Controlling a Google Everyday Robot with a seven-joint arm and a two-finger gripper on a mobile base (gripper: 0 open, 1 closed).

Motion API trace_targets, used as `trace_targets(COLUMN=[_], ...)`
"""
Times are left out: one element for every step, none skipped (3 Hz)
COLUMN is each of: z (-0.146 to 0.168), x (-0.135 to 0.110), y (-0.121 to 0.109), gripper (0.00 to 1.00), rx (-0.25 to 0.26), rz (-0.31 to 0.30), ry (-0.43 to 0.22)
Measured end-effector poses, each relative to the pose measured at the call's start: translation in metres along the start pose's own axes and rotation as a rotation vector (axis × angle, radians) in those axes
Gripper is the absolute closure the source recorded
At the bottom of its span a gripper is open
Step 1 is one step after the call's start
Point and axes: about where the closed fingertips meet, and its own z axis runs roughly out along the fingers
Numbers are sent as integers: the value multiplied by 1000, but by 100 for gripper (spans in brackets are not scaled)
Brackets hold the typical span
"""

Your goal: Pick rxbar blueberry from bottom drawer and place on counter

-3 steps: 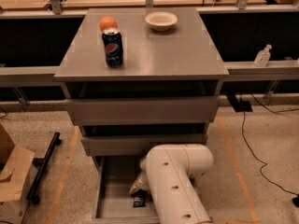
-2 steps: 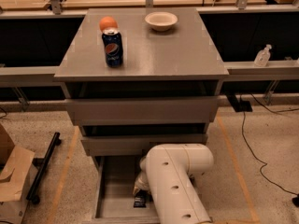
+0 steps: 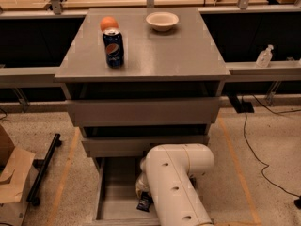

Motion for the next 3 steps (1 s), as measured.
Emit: trace_targets(z=[-5,-5,-10], x=[1,1,4], y=[1,1,8], gripper=[100,100,100], rx=[0,0,-52], rz=[0,0,-28], ry=[0,0,21])
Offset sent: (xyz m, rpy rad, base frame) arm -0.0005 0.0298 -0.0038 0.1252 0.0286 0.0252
